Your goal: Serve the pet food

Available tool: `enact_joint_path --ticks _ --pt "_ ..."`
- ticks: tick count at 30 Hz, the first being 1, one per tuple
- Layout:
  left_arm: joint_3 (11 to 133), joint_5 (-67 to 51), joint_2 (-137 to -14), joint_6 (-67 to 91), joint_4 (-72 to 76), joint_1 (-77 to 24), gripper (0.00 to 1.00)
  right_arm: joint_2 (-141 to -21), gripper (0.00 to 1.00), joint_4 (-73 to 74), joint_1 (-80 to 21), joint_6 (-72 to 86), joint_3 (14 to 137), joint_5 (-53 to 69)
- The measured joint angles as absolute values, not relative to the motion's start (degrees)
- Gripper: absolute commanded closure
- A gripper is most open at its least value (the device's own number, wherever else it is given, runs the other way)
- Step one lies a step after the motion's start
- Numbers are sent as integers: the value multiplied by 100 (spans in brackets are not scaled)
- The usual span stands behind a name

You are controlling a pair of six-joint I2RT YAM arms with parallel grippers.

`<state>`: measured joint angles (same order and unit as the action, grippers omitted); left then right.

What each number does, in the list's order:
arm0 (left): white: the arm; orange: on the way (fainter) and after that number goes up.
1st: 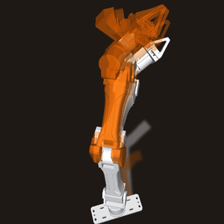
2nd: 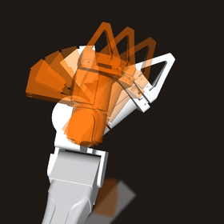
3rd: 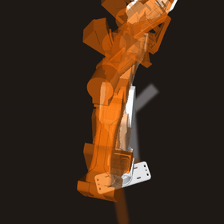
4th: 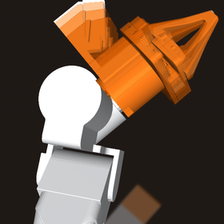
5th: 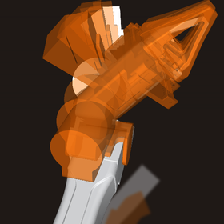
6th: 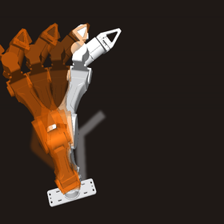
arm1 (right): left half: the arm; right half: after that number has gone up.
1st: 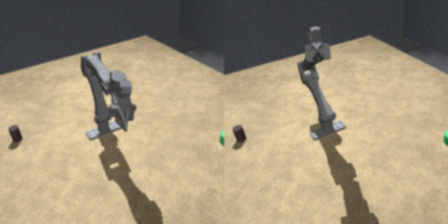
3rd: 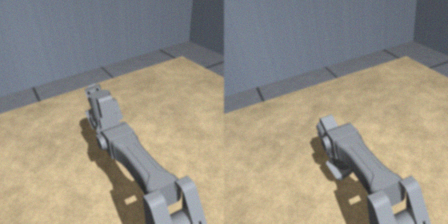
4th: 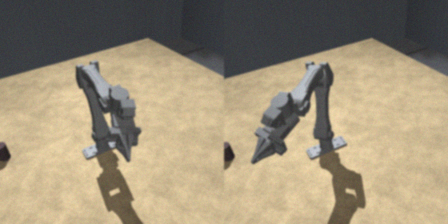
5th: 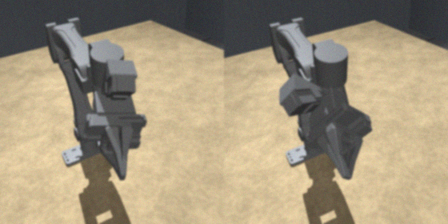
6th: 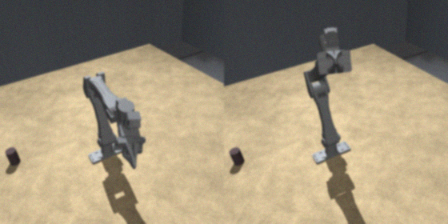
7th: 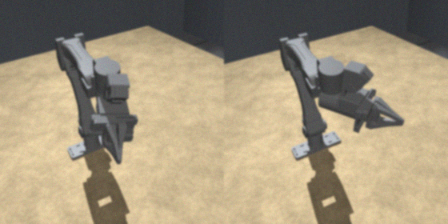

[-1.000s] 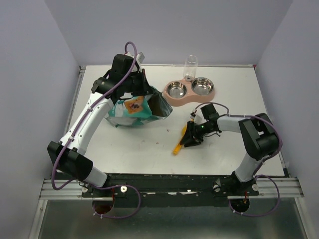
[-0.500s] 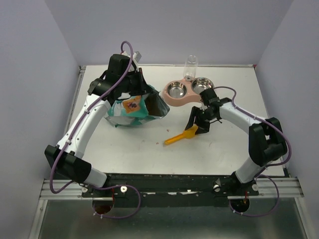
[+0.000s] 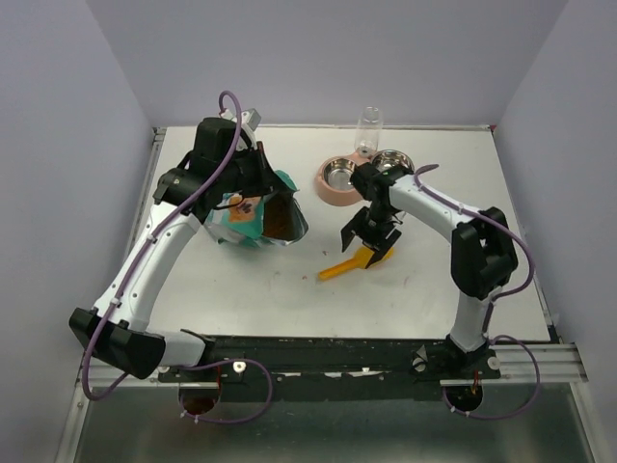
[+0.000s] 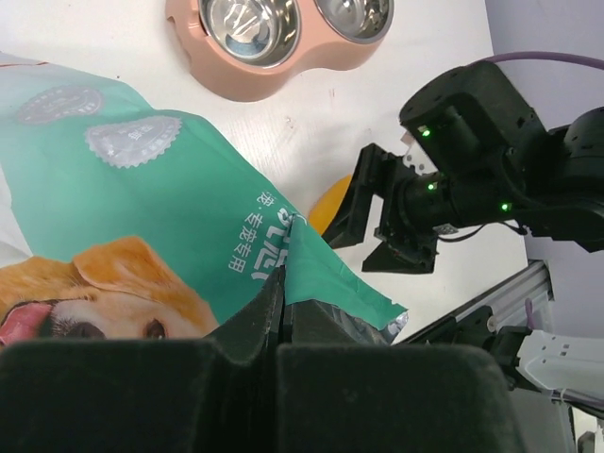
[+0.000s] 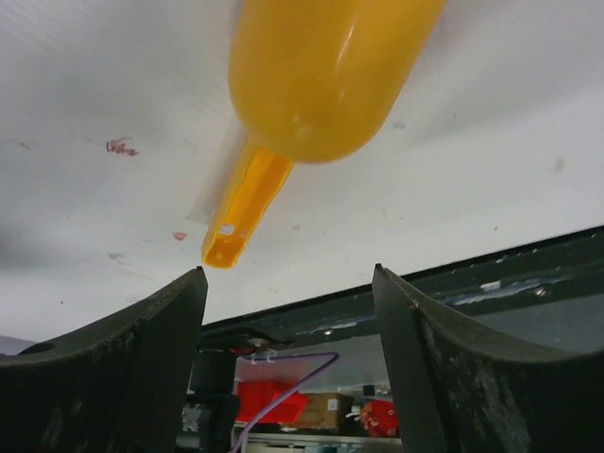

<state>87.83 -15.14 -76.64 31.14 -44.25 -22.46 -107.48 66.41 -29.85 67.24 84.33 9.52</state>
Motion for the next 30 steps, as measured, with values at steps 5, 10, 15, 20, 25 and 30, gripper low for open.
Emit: enact_joint_path --ticks 5,10,15,20,25,30 --pt "8425 -1520 -7328 3201 -4381 -2246 100 -11065 23 6930 -3420 7708 8788 860" --pt "8237 -1525 -7137 3245 -4342 -2246 100 -11432 27 6954 -3533 8420 8792 790" --pt "8252 -1546 -7168 3245 -4335 -2246 100 -11751 32 6812 -3559 8707 8792 639" --pt "8324 -1678 -7325 3262 -4338 -2246 100 -11804 46 6479 -3568 8722 8718 558" --pt "8392 -1767 -7467 3284 -4340 -2246 100 -11797 66 6099 -3579 8680 8370 552" --pt "8473 -1767 -7544 3284 -4340 -2246 100 -11638 99 5721 -3607 8399 8149 591"
